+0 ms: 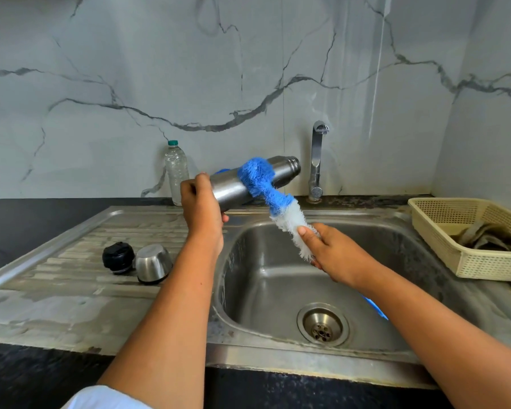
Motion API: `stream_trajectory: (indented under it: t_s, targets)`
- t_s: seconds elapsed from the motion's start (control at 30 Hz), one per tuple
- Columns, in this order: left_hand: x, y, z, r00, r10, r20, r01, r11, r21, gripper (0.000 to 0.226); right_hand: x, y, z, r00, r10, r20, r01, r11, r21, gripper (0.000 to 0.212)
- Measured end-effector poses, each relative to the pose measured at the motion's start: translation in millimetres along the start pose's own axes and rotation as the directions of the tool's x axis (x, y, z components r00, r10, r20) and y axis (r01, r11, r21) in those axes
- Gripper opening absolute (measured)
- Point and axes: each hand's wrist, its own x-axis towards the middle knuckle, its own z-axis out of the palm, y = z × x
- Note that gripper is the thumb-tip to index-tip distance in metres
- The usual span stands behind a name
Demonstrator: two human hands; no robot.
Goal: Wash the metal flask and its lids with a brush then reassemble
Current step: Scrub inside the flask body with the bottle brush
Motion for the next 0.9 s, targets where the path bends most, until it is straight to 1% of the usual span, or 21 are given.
stream_trajectory:
  t_s: [0.1,0.23,0.37,0.43,0.57,0.7,0.73,0.83,0.9]
  targets:
    - [-4.8,-0.7,4.7,0.998,0.044,0.034,-0.046,0.997,0.062,0.016,4.6,-2.9,0.9,0.999,-0.009,-0.041,0.009,1.000,-0.002,0.040]
    - [-1.6,0.3,1.6,0.997,0.073,-0.014,-0.071,0.994,0.087,0.013,-3.2,-2.5,-2.3,0.999,0.044,0.010,-0.044,0.999,0.011,0.044]
    - [-9.3,-3.9,9.0,0.996,0.089,0.026,-0.092,0.989,0.117,0.012,1.7,-9.2,0.6,0.999,0.040,-0.025,-0.039,0.999,0.021,0.043]
    - [-9.8,-3.1,9.0,0.995,0.096,0.013,-0.097,0.986,0.138,0.013,1.4,-9.7,0.6,0.999,0.033,-0.021,-0.033,0.999,0.019,0.042]
    - [-1.6,1.6,2.3,0.995,0.068,-0.066,-0.062,0.994,0.085,0.011,-5.7,-10.4,1.9,0.997,0.044,0.065,-0.048,0.997,0.061,0.048]
    - [-9.5,-1.3,8.9,0.997,0.077,0.008,-0.077,0.990,0.114,0.013,-0.1,-17.6,9.5,0.999,0.028,0.024,-0.029,0.999,0.041,0.044]
    - [-10.1,-1.5,9.3,0.997,0.076,0.008,-0.076,0.991,0.114,0.013,-0.5,-18.0,9.5,1.000,0.022,0.019,-0.022,0.999,0.034,0.044]
    - [-4.6,1.2,4.1,0.998,0.050,-0.050,-0.046,0.996,0.074,0.010,-7.7,-17.0,8.0,0.997,0.011,0.080,-0.012,1.000,0.005,0.046]
    - [-2.6,0.7,3.2,0.998,0.030,-0.061,-0.028,0.999,0.040,0.011,-9.7,-16.8,9.0,0.996,0.010,0.091,-0.009,1.000,-0.013,0.047]
